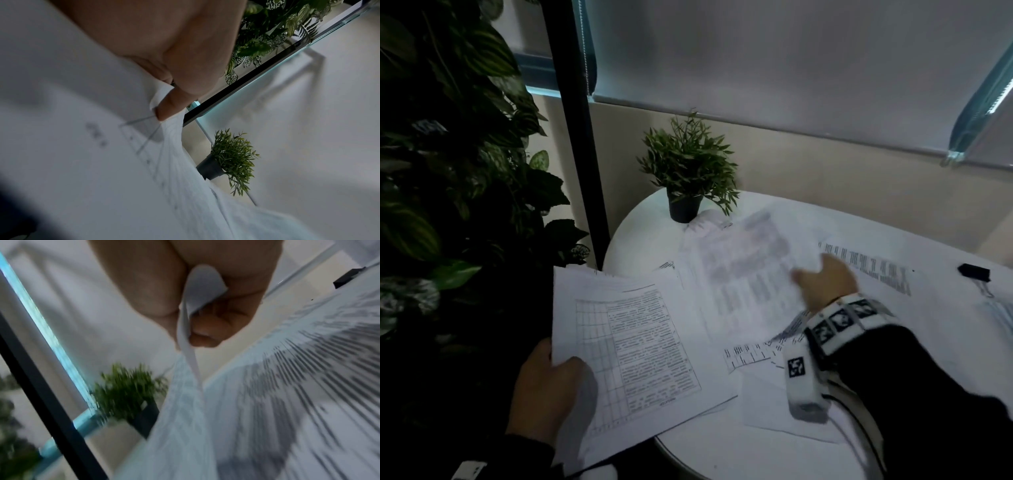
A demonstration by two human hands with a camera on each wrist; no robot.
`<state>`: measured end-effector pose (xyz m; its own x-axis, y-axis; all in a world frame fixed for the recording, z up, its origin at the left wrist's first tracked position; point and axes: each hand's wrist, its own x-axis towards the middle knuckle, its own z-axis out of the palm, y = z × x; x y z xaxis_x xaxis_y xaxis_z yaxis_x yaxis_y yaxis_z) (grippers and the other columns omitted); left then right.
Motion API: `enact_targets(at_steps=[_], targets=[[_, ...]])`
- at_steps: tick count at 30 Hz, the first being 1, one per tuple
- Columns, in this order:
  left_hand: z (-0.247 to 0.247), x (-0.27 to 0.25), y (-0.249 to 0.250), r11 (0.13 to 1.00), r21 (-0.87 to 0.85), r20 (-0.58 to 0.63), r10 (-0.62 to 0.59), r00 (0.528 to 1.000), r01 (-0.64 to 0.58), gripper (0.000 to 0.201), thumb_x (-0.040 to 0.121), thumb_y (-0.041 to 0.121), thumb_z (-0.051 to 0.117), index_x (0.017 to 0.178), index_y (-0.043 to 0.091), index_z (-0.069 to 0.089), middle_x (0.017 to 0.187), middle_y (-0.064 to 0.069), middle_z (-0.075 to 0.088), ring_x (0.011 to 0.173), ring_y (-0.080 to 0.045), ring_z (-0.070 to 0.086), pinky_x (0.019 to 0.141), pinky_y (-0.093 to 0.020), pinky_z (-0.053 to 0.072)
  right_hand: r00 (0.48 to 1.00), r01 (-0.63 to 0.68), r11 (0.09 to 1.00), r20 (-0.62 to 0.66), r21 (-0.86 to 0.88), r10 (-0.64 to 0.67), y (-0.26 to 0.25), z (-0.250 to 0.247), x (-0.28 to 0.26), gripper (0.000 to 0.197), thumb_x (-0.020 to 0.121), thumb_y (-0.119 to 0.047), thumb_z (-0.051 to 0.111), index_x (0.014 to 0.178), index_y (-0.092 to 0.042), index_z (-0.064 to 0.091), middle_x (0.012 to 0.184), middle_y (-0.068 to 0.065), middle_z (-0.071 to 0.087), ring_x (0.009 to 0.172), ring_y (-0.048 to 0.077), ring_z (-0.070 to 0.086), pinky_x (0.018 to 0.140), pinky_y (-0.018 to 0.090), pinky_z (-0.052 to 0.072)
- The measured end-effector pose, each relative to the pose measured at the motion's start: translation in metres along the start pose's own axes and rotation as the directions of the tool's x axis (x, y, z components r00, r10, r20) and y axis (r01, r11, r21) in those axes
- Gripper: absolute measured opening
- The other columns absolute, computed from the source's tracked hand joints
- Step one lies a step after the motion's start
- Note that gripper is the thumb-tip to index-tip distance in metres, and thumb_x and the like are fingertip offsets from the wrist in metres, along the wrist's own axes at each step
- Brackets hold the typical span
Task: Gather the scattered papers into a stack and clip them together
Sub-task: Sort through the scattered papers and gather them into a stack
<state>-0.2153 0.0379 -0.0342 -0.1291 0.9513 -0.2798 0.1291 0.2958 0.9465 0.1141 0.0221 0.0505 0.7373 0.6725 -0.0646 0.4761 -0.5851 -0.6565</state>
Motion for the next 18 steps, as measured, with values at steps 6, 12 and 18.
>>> enact_targets(at_steps=[6,12,18], targets=[[0.008,-0.001,0.002,0.996,-0.082,0.012,-0.041,0.999,0.042,0.028,0.088,-0.007,0.046,0.109,0.009,0.056,0.091,-0.008,0.061,0.074,-0.018,0.054,0.062,-0.026,0.041,0.974,0.209,0.881,-0.175,0.425,-0.146,-0.005,-0.018,-0.022,0.045,0.086,-0.028,0.063,0.123,-0.005,0.056,0.117,0.010,0.063,0.104,0.021,0.059,0.091,0.034,0.046],[0.017,-0.003,0.008,0.897,-0.381,0.173,-0.169,0.970,0.224,0.047,0.089,0.052,0.052,0.124,0.020,0.058,0.119,-0.009,0.063,0.104,-0.029,0.057,0.096,-0.044,0.041,0.797,0.303,0.945,0.510,0.126,-0.323,-0.006,0.051,-0.086,0.027,0.095,-0.030,0.051,0.120,-0.020,0.048,0.118,0.002,0.059,0.091,0.014,0.059,0.079,0.027,0.047],[0.014,0.002,-0.004,0.996,0.090,0.011,-0.014,1.000,0.013,0.051,0.083,-0.005,0.066,0.131,0.001,0.052,0.126,-0.021,0.058,0.109,-0.037,0.057,0.098,-0.045,0.042,0.839,0.348,0.905,0.513,-0.245,-0.184,-0.007,0.034,-0.053,0.068,0.084,-0.073,0.034,0.132,-0.025,0.042,0.129,0.007,0.052,0.118,0.026,0.050,0.099,0.039,0.040]])
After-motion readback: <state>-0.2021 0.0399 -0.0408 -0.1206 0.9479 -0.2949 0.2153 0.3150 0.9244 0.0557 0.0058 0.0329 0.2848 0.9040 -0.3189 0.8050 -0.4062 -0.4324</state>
